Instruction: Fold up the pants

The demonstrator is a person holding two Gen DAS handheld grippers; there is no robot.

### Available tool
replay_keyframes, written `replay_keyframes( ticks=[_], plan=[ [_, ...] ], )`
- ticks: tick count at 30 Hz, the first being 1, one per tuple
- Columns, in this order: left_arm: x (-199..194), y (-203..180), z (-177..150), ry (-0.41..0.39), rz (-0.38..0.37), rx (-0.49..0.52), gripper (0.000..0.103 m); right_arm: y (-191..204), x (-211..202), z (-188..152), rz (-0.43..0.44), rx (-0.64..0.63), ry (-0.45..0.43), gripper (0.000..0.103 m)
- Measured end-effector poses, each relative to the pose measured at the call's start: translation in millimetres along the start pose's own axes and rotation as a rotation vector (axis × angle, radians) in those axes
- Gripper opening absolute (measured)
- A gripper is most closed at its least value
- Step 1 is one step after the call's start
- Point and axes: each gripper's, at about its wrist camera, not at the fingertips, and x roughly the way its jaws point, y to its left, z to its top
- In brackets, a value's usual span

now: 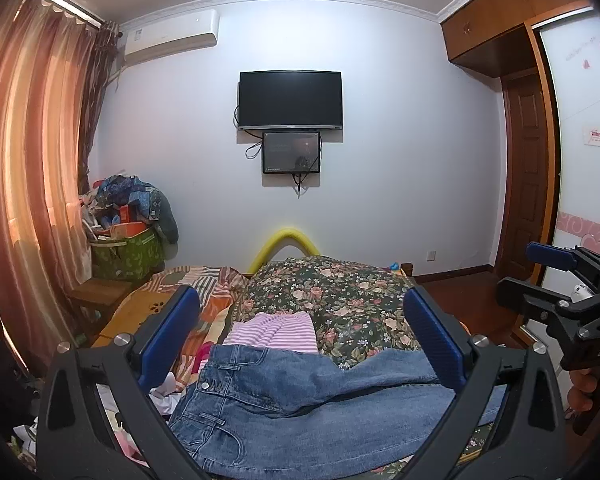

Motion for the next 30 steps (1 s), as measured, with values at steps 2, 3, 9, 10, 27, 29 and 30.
replay_keyframes(
  ticks=[2, 3, 9, 10, 27, 29, 30],
  plan=[
    [-0.2, -1.4, 1.6, 0.000, -0.001, 0.002, 0.103, 0.6, -0.8, 0.6, 0.001, 0.001, 0.001, 0.103],
    [-0.1, -2.1, 1.5, 0.000, -0.001, 0.003, 0.103, 0.9, -1.1, 0.8, 0.001, 0.002, 0.001, 0.103],
    [0.1, -2.8, 1.9, 0.002, -0.004, 0.001, 0.103, 0.5, -1.8, 0.6, -0.003, 0.002, 0.001, 0.103],
    [0.2, -2.3, 1.5, 0.001, -0.004, 0.000, 0.103, 0.4, -2.2, 0.6, -0.004, 0.001, 0.001, 0.103],
    [1.0, 0.3, 1.3, 0.001, -0.013, -0.015, 0.103, -4.3, -2.6, 1.9, -0.009, 0.003, 0.004, 0.103],
    [1.2, 0.1, 1.3, 0.000, -0.014, -0.016, 0.103, -4.7, -3.0, 1.2, -0.010, 0.004, 0.004, 0.103],
    [0.2, 1.1, 1.6, 0.000, -0.014, -0.017, 0.103, -5.0, -2.9, 1.2, -0.011, 0.004, 0.004, 0.103]
  ],
)
